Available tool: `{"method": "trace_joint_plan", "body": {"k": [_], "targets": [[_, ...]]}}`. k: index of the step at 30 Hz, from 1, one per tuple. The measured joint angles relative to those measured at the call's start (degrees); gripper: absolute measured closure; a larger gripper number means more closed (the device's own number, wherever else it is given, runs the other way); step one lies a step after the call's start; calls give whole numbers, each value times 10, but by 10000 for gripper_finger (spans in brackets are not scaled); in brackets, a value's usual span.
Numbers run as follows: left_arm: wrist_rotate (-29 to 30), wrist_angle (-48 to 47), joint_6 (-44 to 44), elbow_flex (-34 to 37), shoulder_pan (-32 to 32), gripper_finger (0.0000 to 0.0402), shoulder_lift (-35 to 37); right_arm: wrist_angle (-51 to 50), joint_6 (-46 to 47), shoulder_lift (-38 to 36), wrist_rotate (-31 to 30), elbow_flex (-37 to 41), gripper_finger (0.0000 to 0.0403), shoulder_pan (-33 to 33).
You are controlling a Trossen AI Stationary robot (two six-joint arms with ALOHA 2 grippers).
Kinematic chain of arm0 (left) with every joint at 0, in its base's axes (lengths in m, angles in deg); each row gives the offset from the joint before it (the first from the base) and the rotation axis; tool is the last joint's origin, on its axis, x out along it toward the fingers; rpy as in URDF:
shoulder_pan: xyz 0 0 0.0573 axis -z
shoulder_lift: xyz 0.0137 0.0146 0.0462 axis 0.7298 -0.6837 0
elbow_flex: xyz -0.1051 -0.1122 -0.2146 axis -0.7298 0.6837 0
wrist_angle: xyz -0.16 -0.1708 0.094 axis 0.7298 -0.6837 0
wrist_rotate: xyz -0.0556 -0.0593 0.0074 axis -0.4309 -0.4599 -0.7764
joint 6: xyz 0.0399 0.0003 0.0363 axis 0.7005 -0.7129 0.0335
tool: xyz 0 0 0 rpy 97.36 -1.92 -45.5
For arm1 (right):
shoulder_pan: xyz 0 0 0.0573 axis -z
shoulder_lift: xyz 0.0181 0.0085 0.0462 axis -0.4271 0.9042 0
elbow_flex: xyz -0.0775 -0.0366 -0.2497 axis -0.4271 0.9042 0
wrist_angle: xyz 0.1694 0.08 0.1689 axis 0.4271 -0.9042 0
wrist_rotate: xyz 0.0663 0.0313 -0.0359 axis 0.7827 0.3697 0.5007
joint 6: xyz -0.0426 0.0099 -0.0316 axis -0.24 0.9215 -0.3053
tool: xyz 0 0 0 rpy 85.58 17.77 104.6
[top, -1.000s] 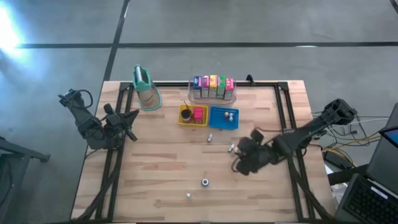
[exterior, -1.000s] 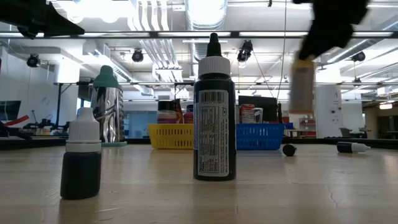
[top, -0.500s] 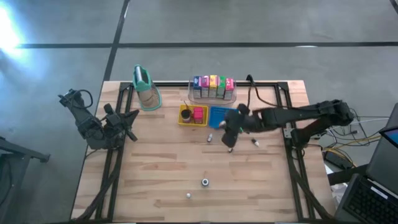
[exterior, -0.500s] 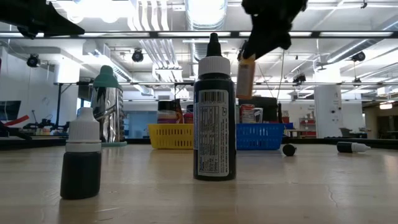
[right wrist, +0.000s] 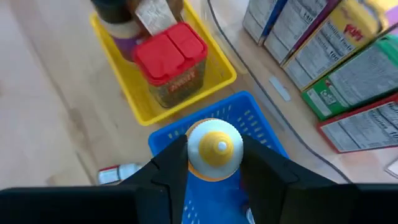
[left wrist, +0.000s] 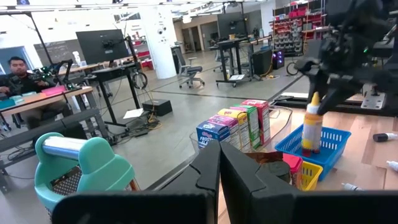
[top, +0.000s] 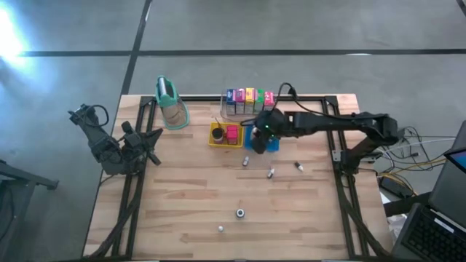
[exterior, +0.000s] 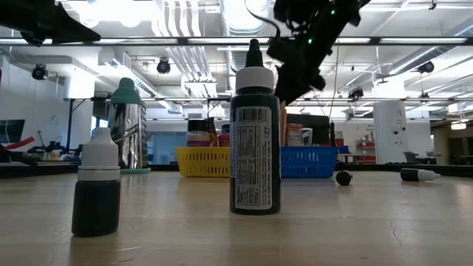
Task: Pick & Place Kitchen Items
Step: Put the yellow food coloring bottle into the blue bin
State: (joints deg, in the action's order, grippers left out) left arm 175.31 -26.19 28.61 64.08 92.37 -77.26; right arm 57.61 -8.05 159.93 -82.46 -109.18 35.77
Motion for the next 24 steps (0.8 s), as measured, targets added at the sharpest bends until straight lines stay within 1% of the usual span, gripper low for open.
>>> {"method": "trace_joint_plan", "body": {"k": [5, 12, 14, 19, 24], "targets": [[0, 0, 0, 0, 0, 387, 0, 13, -8, 39, 4, 0, 271, 21], [0, 0, 0, 0, 0, 387, 0, 20, -13, 76, 3, 1, 291, 39], [0, 0, 0, 0, 0, 387, 0, 28, -16, 83, 3, 1, 289, 41], [0, 0, 0, 0, 0, 387, 0, 32, -15, 96, 3, 1, 268, 48], [0, 0, 0, 0, 0, 387, 0, 35, -15, 99, -1, 1, 278, 50]]}}
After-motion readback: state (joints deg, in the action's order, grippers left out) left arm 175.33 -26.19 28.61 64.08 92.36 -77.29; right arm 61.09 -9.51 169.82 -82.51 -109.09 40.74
